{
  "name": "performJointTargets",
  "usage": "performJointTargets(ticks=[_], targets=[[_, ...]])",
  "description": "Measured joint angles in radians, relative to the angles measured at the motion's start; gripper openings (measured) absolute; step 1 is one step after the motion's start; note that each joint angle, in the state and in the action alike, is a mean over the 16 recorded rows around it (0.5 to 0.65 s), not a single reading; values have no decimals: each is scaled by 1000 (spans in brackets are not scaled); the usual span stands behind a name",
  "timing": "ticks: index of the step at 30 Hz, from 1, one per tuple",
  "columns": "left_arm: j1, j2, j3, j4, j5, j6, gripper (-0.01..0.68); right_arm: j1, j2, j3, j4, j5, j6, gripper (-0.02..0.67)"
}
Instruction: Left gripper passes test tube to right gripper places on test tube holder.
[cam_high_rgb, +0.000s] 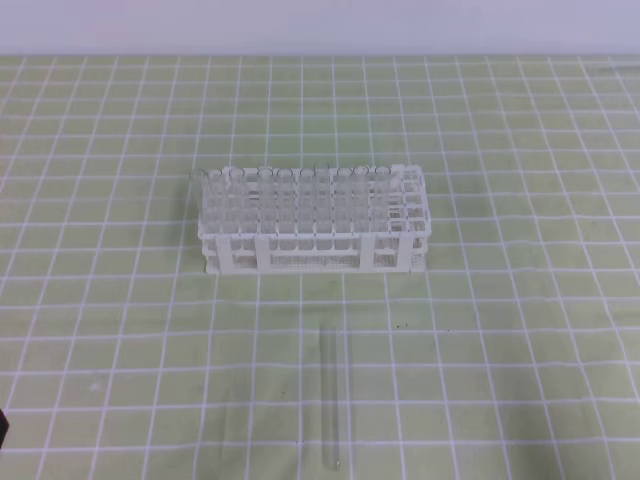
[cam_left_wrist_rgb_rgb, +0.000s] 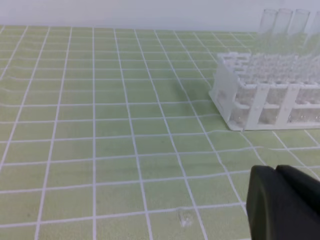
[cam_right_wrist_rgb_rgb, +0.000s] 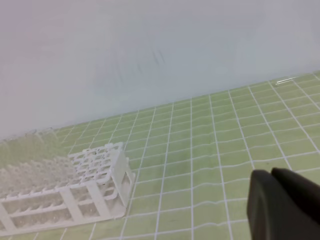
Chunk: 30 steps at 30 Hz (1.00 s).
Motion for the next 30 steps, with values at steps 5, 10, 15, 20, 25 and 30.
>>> performJointTargets(ticks=[5, 10, 15, 20, 25, 30], targets=[[0, -5, 3, 0, -2, 0, 0, 0, 0, 0, -32, 20, 0, -2], [0, -3, 2, -1, -2, 0, 0, 0, 0, 0, -54, 33, 0, -2], [0, -10, 6, -3, -13, 0, 0, 0, 0, 0, -77, 49, 0, -2], [0, -12, 7, -5, -26, 1, 0, 0, 0, 0, -79, 52, 0, -2], [0, -16, 9, -7, -41, 1, 0, 0, 0, 0, -70, 48, 0, -2], [0, -12, 8, -8, -46, 1, 0, 0, 0, 0, -67, 47, 0, -2]])
